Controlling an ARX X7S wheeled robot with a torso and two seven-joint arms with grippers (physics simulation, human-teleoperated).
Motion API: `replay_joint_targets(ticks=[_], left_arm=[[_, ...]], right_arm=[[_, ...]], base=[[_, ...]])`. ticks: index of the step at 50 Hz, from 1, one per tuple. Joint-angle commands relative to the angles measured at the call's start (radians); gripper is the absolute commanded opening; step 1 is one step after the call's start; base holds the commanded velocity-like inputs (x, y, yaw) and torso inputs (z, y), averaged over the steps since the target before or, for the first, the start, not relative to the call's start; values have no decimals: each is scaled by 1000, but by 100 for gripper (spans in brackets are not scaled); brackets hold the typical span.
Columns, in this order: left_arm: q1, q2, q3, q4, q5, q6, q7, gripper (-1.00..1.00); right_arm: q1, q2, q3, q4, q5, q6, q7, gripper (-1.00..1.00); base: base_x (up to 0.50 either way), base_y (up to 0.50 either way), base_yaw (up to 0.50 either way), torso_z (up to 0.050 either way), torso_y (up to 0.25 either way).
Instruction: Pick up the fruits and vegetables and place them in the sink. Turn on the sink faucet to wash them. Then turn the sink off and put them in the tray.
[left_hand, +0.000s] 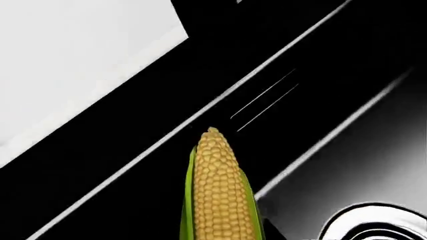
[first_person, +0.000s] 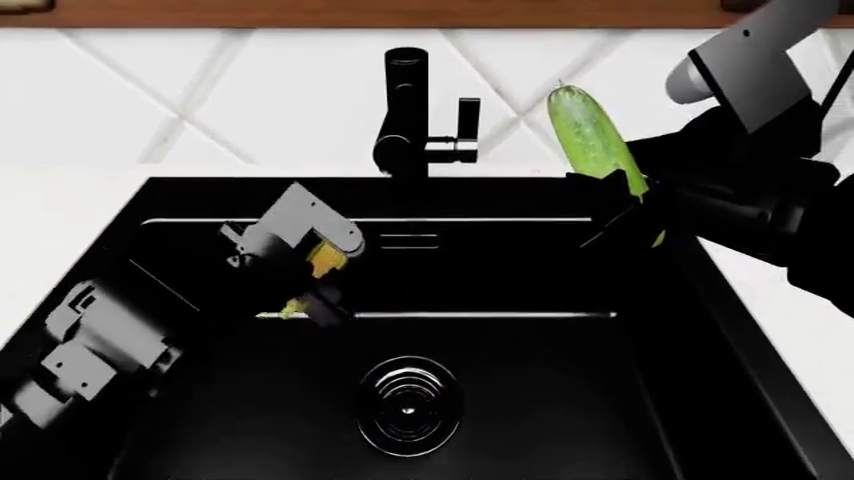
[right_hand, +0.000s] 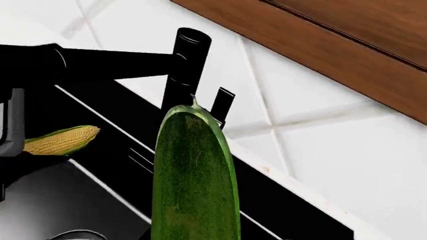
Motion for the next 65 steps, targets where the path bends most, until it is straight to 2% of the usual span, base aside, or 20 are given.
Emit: replay_joint_targets(ticks=[1, 11, 15, 20, 26, 32, 36, 41, 47, 50, 57, 65], left_arm=[[-110, -101, -134, 19, -17, -52, -93, -100], [-250, -211, -267, 248, -78, -168, -185, -100], [-290, -215, -330, 339, -143, -233, -224, -100], [-300, -224, -312, 404, -150, -223, -196, -100], [-258, -202, -387, 412, -205, -232, -254, -100], [-208, -209, -491, 530, -295, -264, -345, -100], [-94, -240, -556, 677, -306, -212, -429, -100], [80, -235, -704, 817, -407, -180, -565, -100], [91, -258, -729, 857, -419, -179, -585, -100], [100, -271, -753, 866, -433, -182, -601, -100], [188, -298, -817, 910, -438, -152, -635, -100], [265, -302, -844, 908, -385, -92, -631, -100]], right_arm=[[30, -9, 20, -5, -16, -7, 1, -100], [25, 17, 75, -10, 41, -57, 151, -100], [59, 21, 82, -45, 72, -32, 198, -100], [139, 10, 81, -83, 118, 31, 254, -100], [210, 15, 84, -126, 231, 75, 356, -100], [256, 20, 100, -185, 278, 62, 474, -100], [271, 36, 113, -313, 283, 32, 637, -100], [200, 48, 52, -497, 289, 12, 913, -100], [267, 127, 34, -564, 450, 10, 1074, -100], [257, 159, 37, -588, 467, -11, 1101, -100], [162, 180, 44, -622, 356, -50, 1076, -100], [-13, 344, 149, -661, 234, -313, 946, -100]], base=[[0, 0, 0, -18, 250], [-166, 2, 0, -6, 75], [-500, 0, 0, 0, 0], [-500, -1, 0, 0, 0], [-500, -30, 0, -12, 191], [-500, -21, 0, 32, 66], [-500, 0, 0, 48, 99], [-500, 54, 0, 49, 98], [-500, 49, 0, 0, 0], [-500, 14, 0, 0, 0], [-465, 289, 0, 0, 0], [-415, 139, 0, 0, 0]])
